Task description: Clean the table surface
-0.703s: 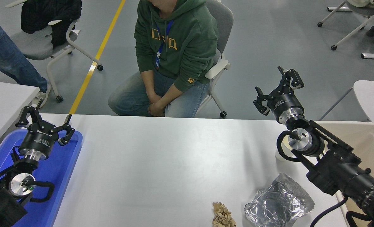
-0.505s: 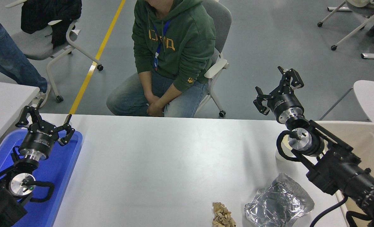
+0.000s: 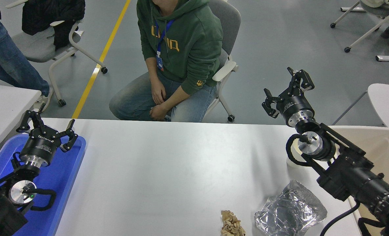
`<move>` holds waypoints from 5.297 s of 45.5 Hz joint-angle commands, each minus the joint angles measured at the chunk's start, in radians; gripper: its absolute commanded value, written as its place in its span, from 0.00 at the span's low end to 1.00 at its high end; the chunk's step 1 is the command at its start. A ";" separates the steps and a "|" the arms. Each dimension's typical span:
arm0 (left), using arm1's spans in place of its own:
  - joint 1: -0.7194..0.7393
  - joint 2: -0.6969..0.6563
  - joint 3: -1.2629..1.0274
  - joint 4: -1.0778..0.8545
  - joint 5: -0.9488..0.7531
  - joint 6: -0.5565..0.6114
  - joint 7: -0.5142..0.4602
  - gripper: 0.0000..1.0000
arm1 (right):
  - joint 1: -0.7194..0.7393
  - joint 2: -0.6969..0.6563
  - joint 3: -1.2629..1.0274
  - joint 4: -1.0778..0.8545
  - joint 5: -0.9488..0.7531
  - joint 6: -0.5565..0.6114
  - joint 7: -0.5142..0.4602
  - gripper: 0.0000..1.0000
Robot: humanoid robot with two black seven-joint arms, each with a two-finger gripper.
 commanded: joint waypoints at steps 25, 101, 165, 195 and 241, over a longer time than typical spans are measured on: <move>0.000 0.000 0.000 0.000 0.000 0.000 0.000 1.00 | 0.048 0.016 -0.041 -0.001 -0.019 0.004 0.007 1.00; 0.001 0.002 -0.003 0.000 0.000 0.000 0.000 1.00 | 0.517 -0.514 -1.306 0.203 -0.387 0.037 0.005 1.00; 0.001 0.002 -0.003 0.000 0.000 0.000 0.000 1.00 | 0.379 -0.241 -1.573 -0.145 -0.456 0.152 -0.006 1.00; 0.000 0.002 -0.003 0.000 0.000 0.000 0.000 1.00 | 0.451 -0.284 -1.486 -0.131 -0.458 0.305 0.002 1.00; 0.001 0.002 -0.003 0.000 0.000 0.000 0.000 1.00 | 0.296 -0.246 -1.495 -0.341 -0.472 0.308 0.005 0.91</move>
